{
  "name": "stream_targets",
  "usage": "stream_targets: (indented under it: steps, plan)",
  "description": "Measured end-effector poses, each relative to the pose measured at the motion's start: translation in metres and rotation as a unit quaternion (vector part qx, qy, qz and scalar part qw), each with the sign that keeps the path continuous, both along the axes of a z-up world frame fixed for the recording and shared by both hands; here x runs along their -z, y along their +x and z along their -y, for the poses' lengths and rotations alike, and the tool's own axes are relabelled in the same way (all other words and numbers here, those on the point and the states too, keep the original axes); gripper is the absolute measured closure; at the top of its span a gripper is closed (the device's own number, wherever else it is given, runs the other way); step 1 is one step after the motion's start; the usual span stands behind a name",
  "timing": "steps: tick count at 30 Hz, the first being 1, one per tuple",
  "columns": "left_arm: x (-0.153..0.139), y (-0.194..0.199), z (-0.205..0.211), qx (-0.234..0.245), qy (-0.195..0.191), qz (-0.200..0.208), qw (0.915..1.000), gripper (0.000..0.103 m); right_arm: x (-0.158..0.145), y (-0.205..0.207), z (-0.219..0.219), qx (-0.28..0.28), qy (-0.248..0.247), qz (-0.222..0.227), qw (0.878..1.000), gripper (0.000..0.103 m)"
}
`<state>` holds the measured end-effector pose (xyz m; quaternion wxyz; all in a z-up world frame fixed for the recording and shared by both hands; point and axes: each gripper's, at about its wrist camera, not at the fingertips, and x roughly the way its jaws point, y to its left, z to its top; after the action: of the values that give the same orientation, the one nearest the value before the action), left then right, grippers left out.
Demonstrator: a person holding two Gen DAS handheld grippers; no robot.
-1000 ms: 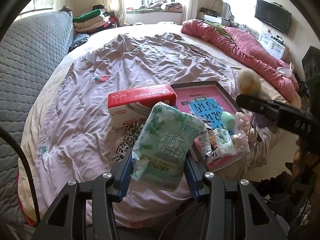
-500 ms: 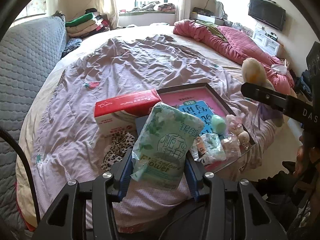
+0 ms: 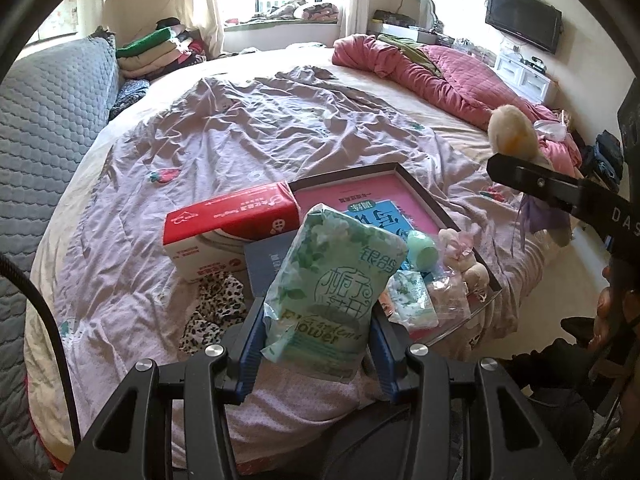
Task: Organize soft objects
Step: 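Lift and carry the wet-wipe pack and teddy bear over the pink tray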
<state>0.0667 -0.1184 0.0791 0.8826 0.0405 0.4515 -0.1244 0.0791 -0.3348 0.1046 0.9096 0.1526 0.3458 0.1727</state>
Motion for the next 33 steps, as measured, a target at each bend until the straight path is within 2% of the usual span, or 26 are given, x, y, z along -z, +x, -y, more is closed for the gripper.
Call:
stream_targets:
  steps: [20,33]
  plan:
    - [0.020,0.025,0.049,0.034,-0.010,-0.025,0.9990,0.055,0.020,0.003,0.039,0.053,-0.016,-0.019,0.998,0.053]
    - [0.038,0.037,0.074,0.050,-0.007,-0.041,0.9979,0.055,0.039,0.008,0.050,0.063,-0.008,-0.035,0.997,0.053]
